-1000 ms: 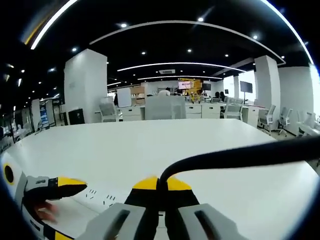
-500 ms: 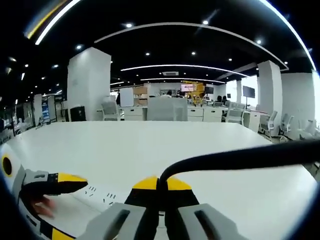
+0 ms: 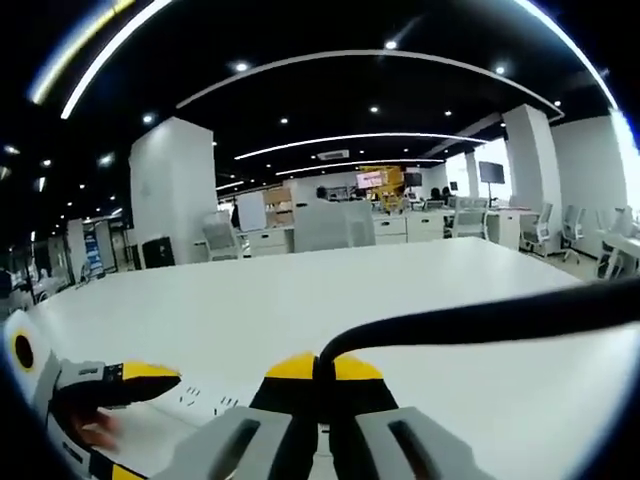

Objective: Find the data cable on the table. Grasp the USB connector end of the cable and insert it into the USB port on the table

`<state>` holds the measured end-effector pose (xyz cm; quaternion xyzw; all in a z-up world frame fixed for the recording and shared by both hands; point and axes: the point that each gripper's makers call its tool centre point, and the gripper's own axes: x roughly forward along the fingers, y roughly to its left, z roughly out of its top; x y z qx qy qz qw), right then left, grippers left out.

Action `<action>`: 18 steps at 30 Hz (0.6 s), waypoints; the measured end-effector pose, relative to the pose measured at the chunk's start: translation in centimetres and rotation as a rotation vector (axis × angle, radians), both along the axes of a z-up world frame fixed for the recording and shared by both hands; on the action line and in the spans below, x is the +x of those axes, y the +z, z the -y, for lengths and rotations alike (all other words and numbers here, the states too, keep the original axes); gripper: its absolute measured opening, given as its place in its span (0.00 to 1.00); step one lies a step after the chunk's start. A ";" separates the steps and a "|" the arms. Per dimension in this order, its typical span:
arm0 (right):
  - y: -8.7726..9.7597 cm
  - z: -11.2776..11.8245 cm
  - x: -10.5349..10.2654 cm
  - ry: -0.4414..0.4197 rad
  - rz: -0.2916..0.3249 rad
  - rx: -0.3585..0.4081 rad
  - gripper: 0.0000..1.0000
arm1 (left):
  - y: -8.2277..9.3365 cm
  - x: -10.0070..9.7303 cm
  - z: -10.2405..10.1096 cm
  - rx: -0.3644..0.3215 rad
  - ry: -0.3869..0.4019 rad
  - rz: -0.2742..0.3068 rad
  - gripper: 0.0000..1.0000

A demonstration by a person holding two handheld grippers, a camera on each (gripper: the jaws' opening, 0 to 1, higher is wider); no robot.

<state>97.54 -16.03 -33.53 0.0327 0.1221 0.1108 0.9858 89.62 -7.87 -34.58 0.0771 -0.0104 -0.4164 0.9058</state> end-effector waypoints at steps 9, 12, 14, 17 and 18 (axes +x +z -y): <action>0.2 -0.3 -0.1 -0.006 0.021 -0.093 0.03 | 0.0 -0.1 0.0 0.001 0.000 0.000 0.55; 0.2 -0.2 -0.1 0.000 0.022 -0.018 0.03 | 0.0 -0.1 0.0 0.002 0.000 -0.001 0.55; 0.2 0.0 -0.1 0.008 0.025 0.008 0.03 | 0.0 -0.1 -0.1 0.002 0.002 -0.003 0.55; 0.2 0.0 -0.1 0.006 0.024 0.007 0.03 | 0.1 0.1 -0.1 -0.002 0.006 -0.004 0.55; 0.3 0.0 -0.1 0.004 0.022 0.008 0.03 | 0.1 0.1 -0.2 -0.005 0.007 -0.003 0.55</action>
